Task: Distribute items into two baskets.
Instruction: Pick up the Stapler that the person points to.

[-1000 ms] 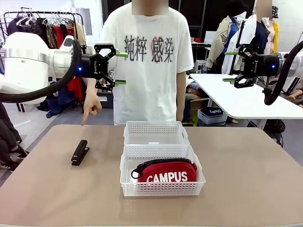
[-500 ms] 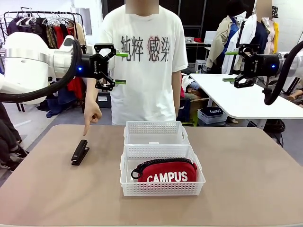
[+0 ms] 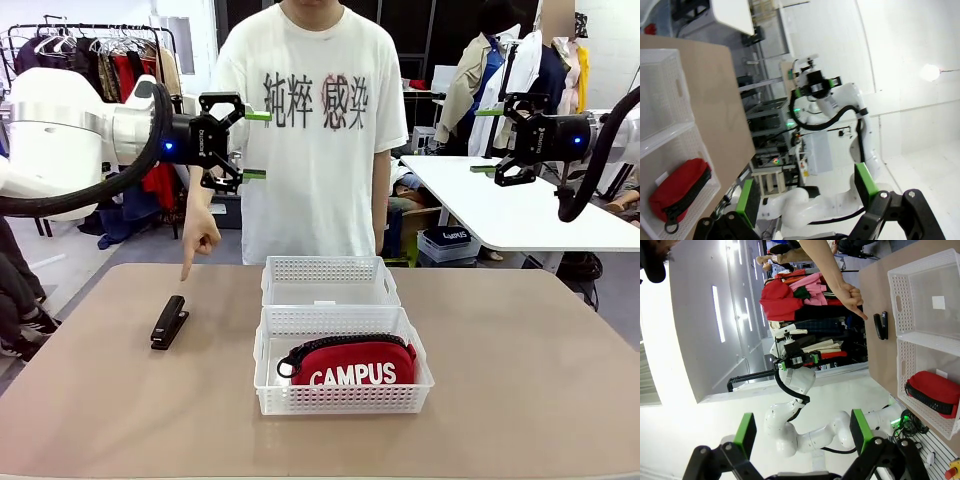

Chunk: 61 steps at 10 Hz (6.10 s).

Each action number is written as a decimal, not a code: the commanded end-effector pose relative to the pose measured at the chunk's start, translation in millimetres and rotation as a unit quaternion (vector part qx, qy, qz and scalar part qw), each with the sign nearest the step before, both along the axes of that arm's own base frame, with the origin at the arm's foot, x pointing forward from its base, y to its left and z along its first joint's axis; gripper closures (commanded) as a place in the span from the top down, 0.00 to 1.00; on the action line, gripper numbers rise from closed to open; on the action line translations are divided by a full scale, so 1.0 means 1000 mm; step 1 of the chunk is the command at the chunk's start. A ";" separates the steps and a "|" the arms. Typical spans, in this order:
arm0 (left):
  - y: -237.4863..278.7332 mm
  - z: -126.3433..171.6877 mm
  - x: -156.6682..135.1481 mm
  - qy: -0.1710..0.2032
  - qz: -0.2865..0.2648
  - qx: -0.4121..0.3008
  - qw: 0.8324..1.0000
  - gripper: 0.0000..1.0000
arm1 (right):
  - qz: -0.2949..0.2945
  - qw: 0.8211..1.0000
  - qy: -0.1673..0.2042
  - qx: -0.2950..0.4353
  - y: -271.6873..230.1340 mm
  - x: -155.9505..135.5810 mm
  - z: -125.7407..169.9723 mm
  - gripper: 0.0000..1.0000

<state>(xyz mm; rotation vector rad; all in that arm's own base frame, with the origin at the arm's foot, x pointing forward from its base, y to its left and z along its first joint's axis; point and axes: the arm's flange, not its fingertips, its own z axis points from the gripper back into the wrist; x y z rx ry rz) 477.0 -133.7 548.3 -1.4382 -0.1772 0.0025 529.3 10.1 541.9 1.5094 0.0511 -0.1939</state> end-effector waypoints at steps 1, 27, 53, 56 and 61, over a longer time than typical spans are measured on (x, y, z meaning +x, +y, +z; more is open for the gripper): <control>0.013 0.006 0.007 0.014 -0.012 0.094 0.995 1.00 | -0.001 1.000 0.004 -0.002 0.000 0.000 0.001 1.00; 0.040 -0.111 0.035 0.042 0.071 0.667 0.740 1.00 | -0.001 1.000 0.004 -0.002 0.000 0.000 0.001 1.00; 0.068 -0.178 0.054 0.087 0.022 0.659 0.747 0.00 | -0.001 1.000 0.004 -0.002 0.000 0.000 0.001 1.00; 0.072 -0.125 0.041 0.113 0.035 0.650 0.750 0.00 | -0.001 1.000 0.004 -0.002 0.000 0.000 0.001 1.00; 0.076 0.001 0.021 0.127 0.048 0.646 0.751 0.00 | -0.001 1.000 0.004 -0.002 0.000 0.000 0.001 1.00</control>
